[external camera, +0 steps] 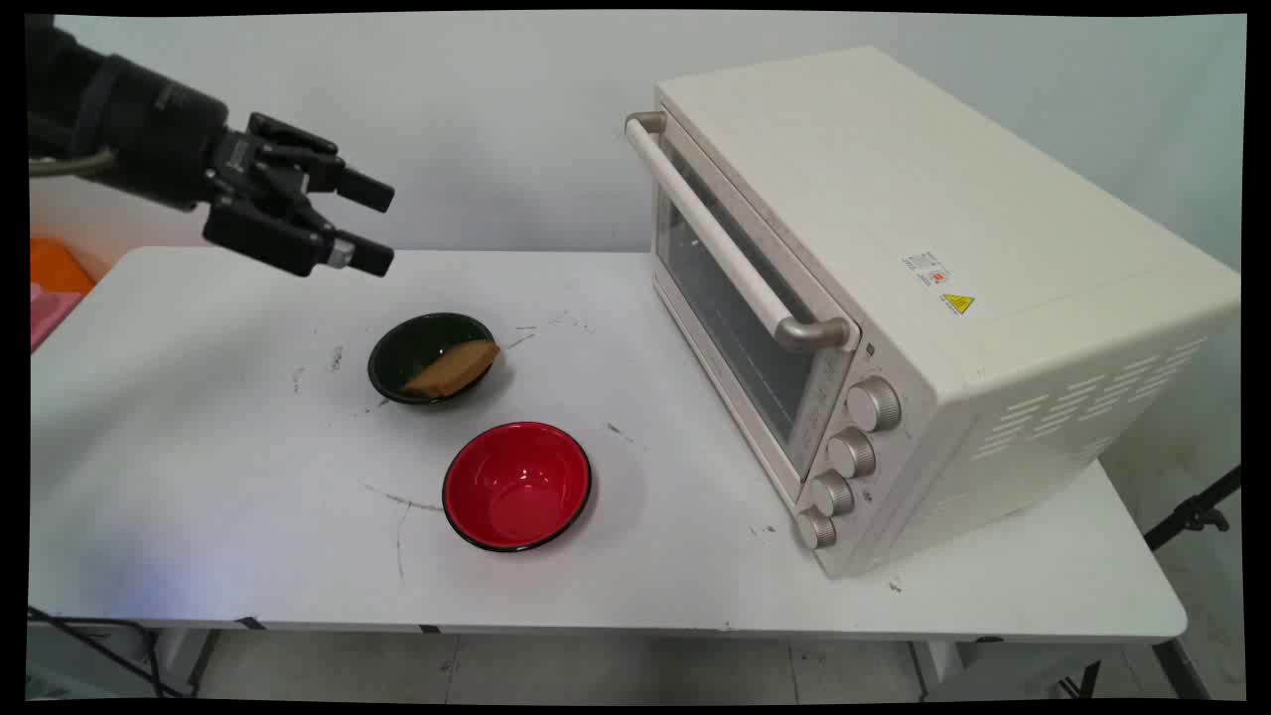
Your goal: Open the oven
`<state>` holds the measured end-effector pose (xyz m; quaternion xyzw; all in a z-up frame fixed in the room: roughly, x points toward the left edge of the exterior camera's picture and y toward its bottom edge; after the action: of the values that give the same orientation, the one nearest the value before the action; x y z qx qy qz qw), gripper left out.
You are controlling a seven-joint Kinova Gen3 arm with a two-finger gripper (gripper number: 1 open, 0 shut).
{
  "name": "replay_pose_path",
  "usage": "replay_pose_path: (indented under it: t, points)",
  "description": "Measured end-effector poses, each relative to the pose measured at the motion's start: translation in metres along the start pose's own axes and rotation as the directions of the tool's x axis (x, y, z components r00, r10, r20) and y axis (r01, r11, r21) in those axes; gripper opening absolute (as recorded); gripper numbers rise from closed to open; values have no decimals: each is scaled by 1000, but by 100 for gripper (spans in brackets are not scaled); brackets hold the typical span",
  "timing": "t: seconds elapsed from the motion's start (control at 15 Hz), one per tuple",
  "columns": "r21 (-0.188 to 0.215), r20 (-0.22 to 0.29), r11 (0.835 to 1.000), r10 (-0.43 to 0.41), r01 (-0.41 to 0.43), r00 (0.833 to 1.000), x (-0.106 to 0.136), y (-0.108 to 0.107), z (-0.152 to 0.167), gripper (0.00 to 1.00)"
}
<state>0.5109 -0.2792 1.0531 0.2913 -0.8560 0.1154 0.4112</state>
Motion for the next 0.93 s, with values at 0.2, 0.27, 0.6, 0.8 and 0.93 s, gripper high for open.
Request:
replay_pose_path:
  t: [0.2,0.27,0.6,0.8,0.93]
  points:
    - [12,2,1000,-13,13,1000,19,0,2,100]
    - [18,2,1000,-18,18,1000,27,0,4,100]
    - [43,4,998,-40,40,999,65,-1,14,100]
    - [63,10,997,-54,53,999,92,-2,24,100]
    - [76,20,996,-58,56,998,109,-2,31,100]
